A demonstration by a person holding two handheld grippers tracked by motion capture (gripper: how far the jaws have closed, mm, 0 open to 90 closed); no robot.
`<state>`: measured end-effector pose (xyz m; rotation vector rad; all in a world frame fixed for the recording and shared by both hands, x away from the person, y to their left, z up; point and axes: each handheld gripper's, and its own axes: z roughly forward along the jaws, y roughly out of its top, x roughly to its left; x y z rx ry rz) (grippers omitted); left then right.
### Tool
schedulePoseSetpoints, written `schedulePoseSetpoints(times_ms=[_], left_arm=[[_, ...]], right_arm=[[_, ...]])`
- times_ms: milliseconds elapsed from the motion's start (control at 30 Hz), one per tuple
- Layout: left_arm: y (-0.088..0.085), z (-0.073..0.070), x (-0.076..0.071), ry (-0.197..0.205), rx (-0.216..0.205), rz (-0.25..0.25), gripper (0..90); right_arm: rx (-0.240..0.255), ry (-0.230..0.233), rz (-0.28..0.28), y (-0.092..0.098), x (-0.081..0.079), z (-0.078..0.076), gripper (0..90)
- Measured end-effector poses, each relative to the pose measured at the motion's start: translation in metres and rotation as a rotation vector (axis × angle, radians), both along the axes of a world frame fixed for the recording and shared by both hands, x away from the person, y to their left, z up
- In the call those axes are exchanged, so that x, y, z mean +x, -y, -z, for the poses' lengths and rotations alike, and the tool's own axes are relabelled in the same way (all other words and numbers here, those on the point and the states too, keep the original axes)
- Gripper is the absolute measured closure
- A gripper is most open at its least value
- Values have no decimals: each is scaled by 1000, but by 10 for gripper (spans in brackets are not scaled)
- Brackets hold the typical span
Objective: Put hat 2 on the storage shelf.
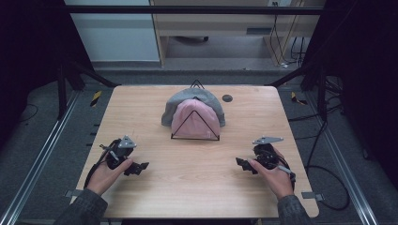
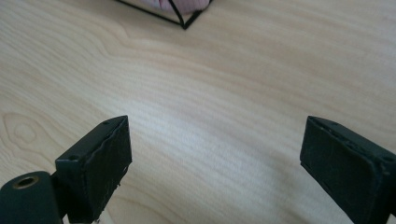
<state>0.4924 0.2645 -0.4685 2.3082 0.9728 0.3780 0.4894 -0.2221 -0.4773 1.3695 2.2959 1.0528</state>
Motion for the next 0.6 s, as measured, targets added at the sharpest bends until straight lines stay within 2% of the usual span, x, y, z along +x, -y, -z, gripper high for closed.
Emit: schedulePoseSetpoints(times_ms=[200,267,333,533,600], left_arm=[[1,14,-1,-45,30,5,53],[2,17,0,-47,49,5,53],[3,19,0,-45,47,4,53],[4,23,0,-51,77,7,46],[3,25,2,-64,60,6,12]], right_arm=[[0,-28,19,6,-3,14,89],[-4,-39,18,7,-3,18,88],[-8,-48,25,8,-3,22,86],[-30,0,41,5,-5,26,69],[-41,14,41,2,-7,28,48]])
